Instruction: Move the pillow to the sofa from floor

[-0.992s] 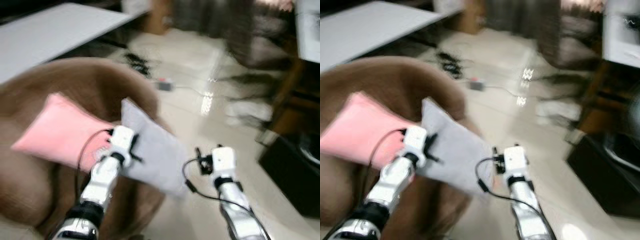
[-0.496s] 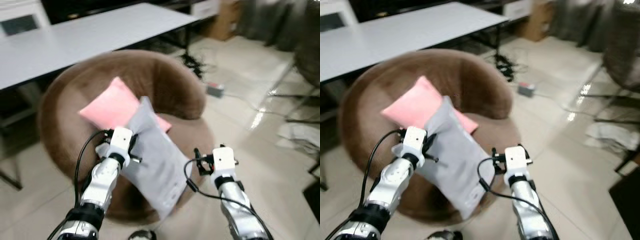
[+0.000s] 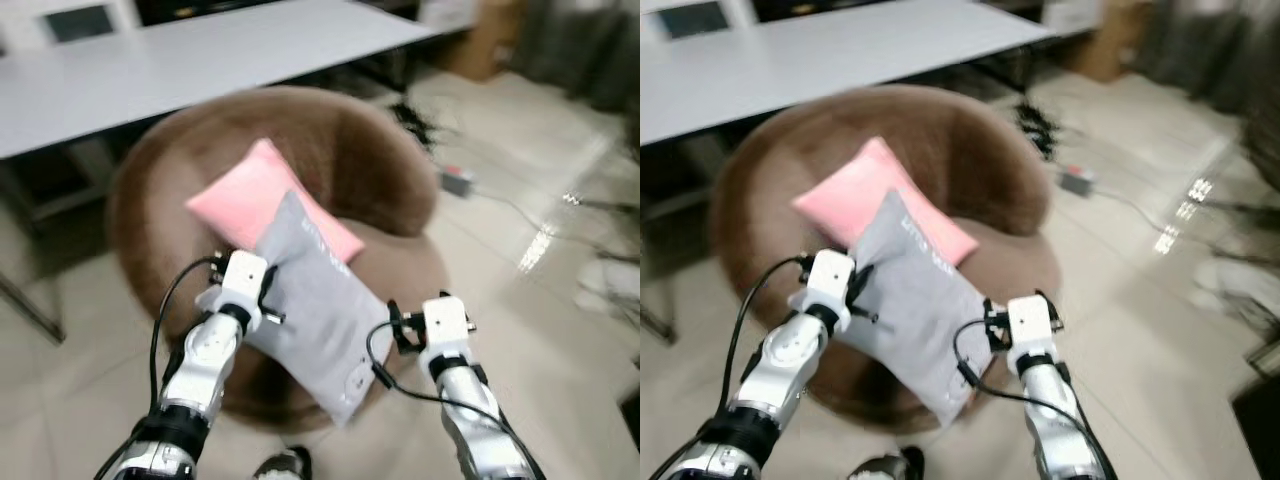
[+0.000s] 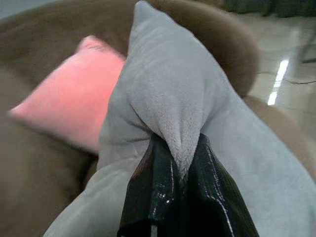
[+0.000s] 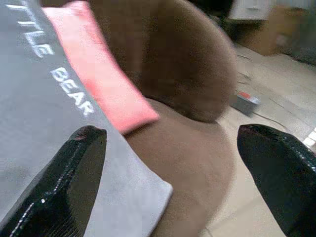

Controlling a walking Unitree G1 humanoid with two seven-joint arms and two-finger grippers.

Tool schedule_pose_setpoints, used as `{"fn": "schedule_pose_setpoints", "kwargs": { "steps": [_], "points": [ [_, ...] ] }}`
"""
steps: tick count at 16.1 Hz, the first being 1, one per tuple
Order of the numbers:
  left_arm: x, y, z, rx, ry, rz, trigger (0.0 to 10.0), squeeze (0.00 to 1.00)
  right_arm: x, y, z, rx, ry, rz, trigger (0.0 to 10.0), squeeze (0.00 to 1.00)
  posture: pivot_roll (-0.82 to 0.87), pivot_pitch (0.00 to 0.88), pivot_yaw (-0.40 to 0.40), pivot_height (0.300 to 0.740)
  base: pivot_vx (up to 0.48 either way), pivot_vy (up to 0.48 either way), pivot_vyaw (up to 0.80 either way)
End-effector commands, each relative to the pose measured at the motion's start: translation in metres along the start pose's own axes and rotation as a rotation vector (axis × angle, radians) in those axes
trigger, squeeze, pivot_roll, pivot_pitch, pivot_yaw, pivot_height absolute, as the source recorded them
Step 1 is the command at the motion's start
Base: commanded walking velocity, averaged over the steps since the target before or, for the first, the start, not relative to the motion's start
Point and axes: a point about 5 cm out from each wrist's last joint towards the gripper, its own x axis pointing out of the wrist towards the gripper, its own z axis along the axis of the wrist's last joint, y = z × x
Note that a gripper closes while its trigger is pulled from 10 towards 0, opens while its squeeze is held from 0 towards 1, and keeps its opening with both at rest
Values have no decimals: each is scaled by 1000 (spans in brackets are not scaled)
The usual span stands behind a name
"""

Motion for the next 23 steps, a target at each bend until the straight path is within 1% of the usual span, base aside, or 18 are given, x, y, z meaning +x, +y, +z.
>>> {"fn": "schedule_pose_setpoints", "kwargs": {
  "steps": [1,2,3,4,5,8,9,10,13,15,16,19,21,23],
  "points": [
    [0,6,8,22,-33,26,0,0,-1,-1,-3,-12,10,-6,10000,475,44,30,45,740,0,0,750],
    [0,6,8,23,-33,27,0,0,-1,-1,-3,-11,12,-3,10000,498,46,30,45,740,0,0,750],
    [0,6,8,25,-34,27,0,0,-1,-1,-3,9,-1,-4,10000,522,46,30,45,740,0,0,744],
    [0,6,9,19,-39,18,0,0,-1,0,-2,32,-3,1,10000,443,47,30,46,740,0,0,0],
    [1,7,10,10,-39,17,0,0,0,2,-3,25,6,7,10000,439,47,30,48,740,480,0,0],
    [2,8,11,30,-31,20,0,0,0,3,-4,17,9,12,10000,431,42,32,53,740,480,0,0],
    [3,9,12,48,-29,16,0,0,-1,4,-5,17,12,15,10000,435,40,32,55,740,480,0,0],
    [5,5,15,78,-34,-5,0,0,-2,5,-7,16,16,17,10000,435,38,34,56,740,480,0,0],
    [7,2,19,84,-41,-33,0,0,-4,7,-9,19,21,20,10000,435,36,35,60,740,480,0,0],
    [8,3,21,99,-46,-35,0,0,-5,9,-10,23,25,25,10000,435,35,36,61,740,480,0,0],
    [10,2,25,110,-58,-52,0,0,-5,10,-11,25,28,27,10000,431,38,37,63,740,480,0,0],
    [24,5,47,116,-95,-77,0,0,-7,14,-12,29,34,34,10000,435,43,36,63,740,0,0,0],
    [37,7,67,146,-111,-115,0,0,-7,16,-13,30,38,39,10000,435,47,35,60,740,0,0,0],
    [49,12,80,142,-102,-129,0,0,-6,17,-12,31,39,41,10000,431,41,32,62,740,0,0,0]
  ]
}}
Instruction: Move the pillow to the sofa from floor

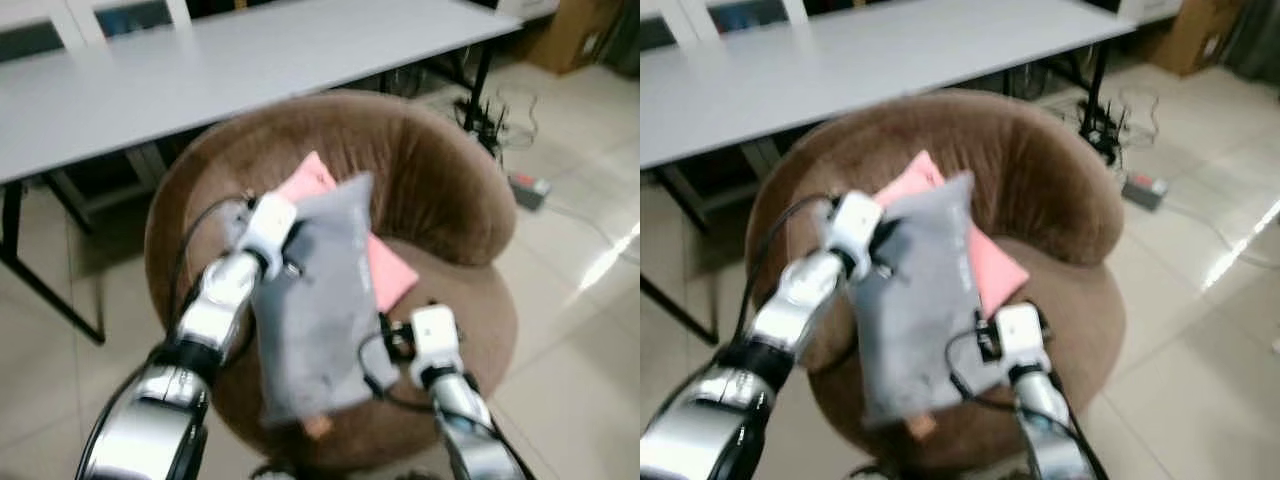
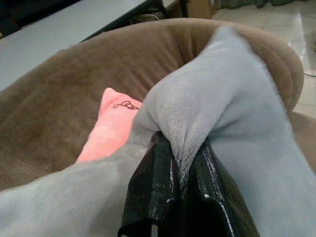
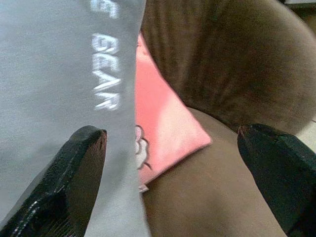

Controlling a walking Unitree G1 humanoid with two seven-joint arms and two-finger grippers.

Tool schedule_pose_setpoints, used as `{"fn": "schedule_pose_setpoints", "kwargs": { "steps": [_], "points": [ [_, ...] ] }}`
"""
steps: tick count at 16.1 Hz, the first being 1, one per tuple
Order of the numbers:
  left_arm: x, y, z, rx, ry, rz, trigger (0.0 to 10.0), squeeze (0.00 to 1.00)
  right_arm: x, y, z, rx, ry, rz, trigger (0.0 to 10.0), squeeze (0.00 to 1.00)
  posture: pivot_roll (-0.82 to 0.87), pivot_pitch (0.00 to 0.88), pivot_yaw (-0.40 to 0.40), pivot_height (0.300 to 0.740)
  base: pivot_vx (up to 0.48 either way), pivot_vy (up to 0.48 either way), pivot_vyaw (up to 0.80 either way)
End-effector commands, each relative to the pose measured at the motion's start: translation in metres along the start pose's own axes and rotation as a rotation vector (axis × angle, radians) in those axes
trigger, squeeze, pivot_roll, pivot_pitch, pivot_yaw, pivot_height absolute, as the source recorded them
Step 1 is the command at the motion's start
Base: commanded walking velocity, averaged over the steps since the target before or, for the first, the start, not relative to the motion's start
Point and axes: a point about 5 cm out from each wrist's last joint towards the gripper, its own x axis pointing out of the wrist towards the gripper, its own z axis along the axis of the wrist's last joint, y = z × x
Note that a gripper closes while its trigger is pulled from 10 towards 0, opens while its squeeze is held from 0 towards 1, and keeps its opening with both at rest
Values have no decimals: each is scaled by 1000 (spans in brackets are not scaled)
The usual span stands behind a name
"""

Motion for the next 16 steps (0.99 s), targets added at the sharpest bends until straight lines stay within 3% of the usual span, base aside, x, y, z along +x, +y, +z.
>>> {"fn": "schedule_pose_setpoints", "kwargs": {
  "steps": [1,5,6,8,12,15,16],
  "points": [
    [2,15,7,-9,-13,30,0,0,-1,3,-2,9,9,9,10000,431,40,33,63,740,0,0,0],
    [19,30,30,4,20,47,0,0,-6,2,-5,1,21,8,10000,439,7,38,57,740,0,0,0],
    [21,30,31,2,35,49,10000,0,-9,1,-7,-1,26,5,10000,439,1,44,53,740,0,0,0],
    [20,33,24,22,86,70,10000,0,-17,-3,-10,-14,38,6,10000,439,-20,57,39,740,0,0,0],
    [19,42,25,0,101,132,10000,0,-26,-9,-13,-22,48,-4,10000,443,-45,74,32,740,0,0,0],
    [28,59,66,33,24,193,10000,0,-30,-8,-13,-19,56,-20,10000,443,-66,80,54,740,0,0,0],
    [27,62,65,33,45,203,10000,0,-32,-7,-13,-15,61,-27,10000,447,-72,90,57,740,0,0,0]
  ]
}}
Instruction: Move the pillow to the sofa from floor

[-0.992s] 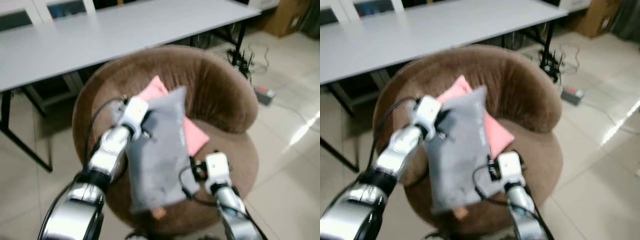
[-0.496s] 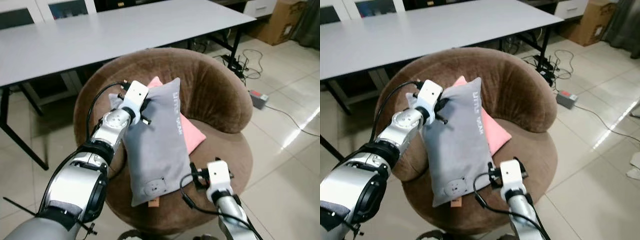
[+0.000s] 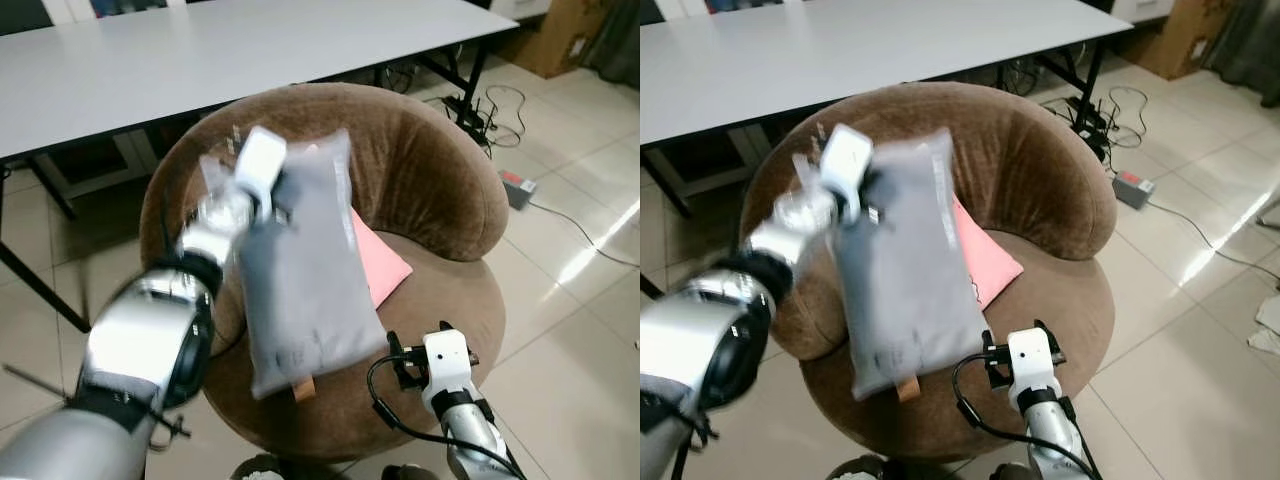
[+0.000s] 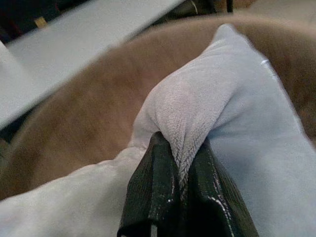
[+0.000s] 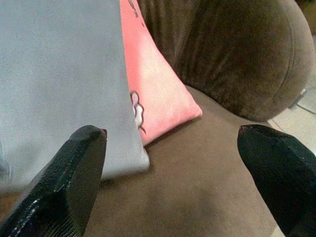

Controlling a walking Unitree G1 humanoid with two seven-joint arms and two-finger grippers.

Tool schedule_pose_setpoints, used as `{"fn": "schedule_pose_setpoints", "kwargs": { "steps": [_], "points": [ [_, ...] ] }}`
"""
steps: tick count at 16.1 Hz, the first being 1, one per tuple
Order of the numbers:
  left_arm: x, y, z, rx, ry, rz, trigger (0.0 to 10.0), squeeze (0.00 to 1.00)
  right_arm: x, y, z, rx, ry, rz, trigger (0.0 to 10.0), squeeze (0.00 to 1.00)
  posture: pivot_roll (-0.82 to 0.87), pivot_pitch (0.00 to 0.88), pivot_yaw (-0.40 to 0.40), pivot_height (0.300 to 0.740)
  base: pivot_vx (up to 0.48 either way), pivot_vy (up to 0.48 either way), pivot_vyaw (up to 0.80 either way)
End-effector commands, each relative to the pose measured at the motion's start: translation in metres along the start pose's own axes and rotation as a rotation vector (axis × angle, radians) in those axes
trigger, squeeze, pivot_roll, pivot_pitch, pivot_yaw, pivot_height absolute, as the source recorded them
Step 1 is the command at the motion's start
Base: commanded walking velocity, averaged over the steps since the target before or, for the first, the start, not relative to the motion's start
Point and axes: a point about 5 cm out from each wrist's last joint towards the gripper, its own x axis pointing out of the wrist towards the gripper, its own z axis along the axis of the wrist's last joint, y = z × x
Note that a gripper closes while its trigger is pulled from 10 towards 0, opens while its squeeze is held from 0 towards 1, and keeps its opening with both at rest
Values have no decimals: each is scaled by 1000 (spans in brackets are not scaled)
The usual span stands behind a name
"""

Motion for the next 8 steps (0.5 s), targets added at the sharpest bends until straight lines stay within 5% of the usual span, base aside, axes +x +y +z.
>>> {"fn": "schedule_pose_setpoints", "kwargs": {
  "steps": [1,6,7,8],
  "points": [
    [-2,6,-4,11,24,29,10000,0,-4,1,-2,-3,15,-8,10000,447,-80,102,59,740,0,0,0],
    [-11,-8,-46,24,161,14,10000,0,-31,-1,-11,-2,61,-31,10000,447,-147,158,49,740,0,0,0],
    [-13,-13,-56,14,190,14,10000,1000,-38,-1,-12,-3,71,-38,10000,447,-164,172,46,740,0,0,0],
    [-14,-15,-60,11,200,20,10000,1000,-41,-1,-12,-3,76,-41,10000,447,-172,178,44,740,0,0,0]
  ]
}}
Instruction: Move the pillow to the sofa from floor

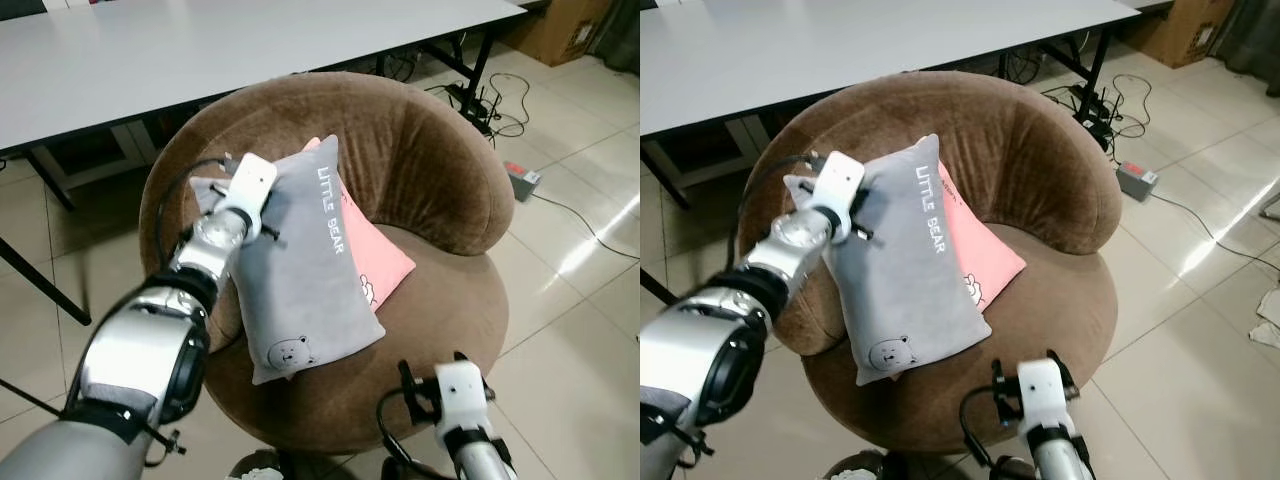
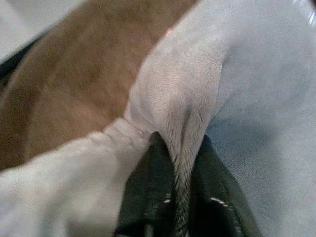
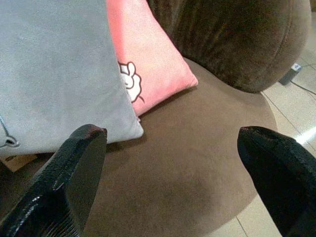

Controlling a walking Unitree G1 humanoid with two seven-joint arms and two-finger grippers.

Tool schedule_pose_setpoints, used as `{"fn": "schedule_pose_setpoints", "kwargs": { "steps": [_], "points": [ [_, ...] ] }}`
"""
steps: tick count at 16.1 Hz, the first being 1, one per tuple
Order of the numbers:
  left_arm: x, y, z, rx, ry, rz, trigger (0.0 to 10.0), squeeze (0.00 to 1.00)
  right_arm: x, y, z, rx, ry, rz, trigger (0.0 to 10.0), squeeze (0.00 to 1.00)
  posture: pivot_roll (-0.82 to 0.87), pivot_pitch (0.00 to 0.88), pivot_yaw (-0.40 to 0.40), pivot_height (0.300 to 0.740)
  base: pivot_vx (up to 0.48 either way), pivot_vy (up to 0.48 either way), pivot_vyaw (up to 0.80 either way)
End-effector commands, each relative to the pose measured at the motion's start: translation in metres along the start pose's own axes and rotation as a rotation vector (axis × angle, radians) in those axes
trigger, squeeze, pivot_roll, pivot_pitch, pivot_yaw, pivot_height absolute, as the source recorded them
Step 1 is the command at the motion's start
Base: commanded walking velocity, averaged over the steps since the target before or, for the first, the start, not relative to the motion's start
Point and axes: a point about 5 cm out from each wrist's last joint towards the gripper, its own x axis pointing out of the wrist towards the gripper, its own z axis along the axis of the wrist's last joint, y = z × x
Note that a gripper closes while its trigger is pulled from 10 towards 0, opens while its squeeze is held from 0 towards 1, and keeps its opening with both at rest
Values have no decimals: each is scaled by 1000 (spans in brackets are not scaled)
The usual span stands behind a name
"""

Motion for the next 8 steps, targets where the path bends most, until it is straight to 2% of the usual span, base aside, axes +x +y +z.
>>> {"fn": "schedule_pose_setpoints", "kwargs": {
  "steps": [1,4,6,8],
  "points": [
    [-1,-6,-11,8,44,-6,10000,1000,-3,-1,1,-2,6,-8,10000,447,-183,187,40,740,0,0,0],
    [-4,-8,-25,-8,94,11,10000,1000,-15,-2,-1,-6,29,-10,10000,447,-210,219,28,740,0,0,0],
    [-6,-7,-36,42,144,21,10000,1000,-23,-2,-3,-9,46,-10,10000,451,-230,232,22,740,0,0,0],
    [-8,-4,-42,47,171,24,10000,1000,-29,-3,-2,-11,58,-14,10000,455,-260,256,14,740,0,0,0]
  ]
}}
